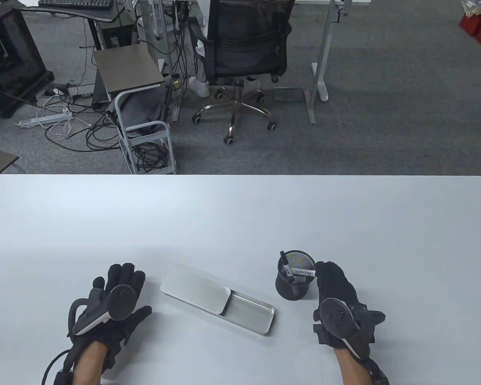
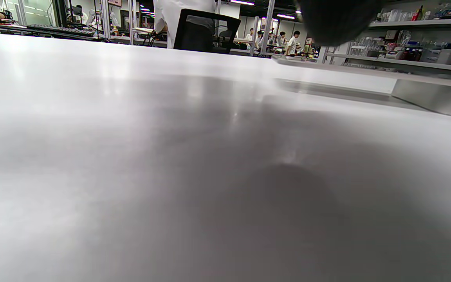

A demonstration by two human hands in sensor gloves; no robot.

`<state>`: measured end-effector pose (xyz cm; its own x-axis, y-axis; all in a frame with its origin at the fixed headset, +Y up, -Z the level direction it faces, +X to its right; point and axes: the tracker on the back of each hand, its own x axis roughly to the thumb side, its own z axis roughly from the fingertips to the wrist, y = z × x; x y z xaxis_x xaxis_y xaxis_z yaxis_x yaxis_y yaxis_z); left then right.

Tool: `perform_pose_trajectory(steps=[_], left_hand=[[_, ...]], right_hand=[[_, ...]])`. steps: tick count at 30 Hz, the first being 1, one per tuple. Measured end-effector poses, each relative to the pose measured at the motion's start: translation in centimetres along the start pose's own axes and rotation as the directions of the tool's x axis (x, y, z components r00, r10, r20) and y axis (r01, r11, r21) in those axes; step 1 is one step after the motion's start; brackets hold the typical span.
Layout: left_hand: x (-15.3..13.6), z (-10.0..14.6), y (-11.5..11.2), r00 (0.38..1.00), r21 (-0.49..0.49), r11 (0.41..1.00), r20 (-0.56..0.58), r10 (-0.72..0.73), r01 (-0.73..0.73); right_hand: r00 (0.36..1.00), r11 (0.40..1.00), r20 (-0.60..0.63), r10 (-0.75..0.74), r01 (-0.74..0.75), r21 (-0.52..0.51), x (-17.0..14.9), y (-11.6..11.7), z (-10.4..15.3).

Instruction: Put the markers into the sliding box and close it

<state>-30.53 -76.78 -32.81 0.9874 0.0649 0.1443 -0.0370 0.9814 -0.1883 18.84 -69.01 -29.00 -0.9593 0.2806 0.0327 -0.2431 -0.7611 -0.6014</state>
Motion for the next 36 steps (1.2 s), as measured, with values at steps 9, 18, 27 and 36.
perform_pose_trajectory(steps=[9,18,27,36], left_hand=[[0.0,0.1,0.0,1.0,0.0,1.0,0.006,-0.013,0.013],[0.0,0.1,0.0,1.0,-0.004,1.0,0.004,-0.013,0.013],[0.0,0.1,0.1,1.0,-0.004,1.0,0.003,-0.015,0.015],[0.0,0.1,0.1,1.0,-0.002,1.0,0.003,-0.014,0.014]], right_hand=[[0.995,0.993,-0.05,-0.088,0.084,-0.082,-1.0,-2.0,0.0],[0.97,0.962,-0.044,-0.24,0.232,-0.145,-0.8,-3.6,0.1],[0.95,0.943,0.076,-0.303,0.311,-0.12,1.3,-3.9,0.7],[0.935,0.949,0.181,-0.306,0.314,-0.022,3.4,-2.9,1.2]])
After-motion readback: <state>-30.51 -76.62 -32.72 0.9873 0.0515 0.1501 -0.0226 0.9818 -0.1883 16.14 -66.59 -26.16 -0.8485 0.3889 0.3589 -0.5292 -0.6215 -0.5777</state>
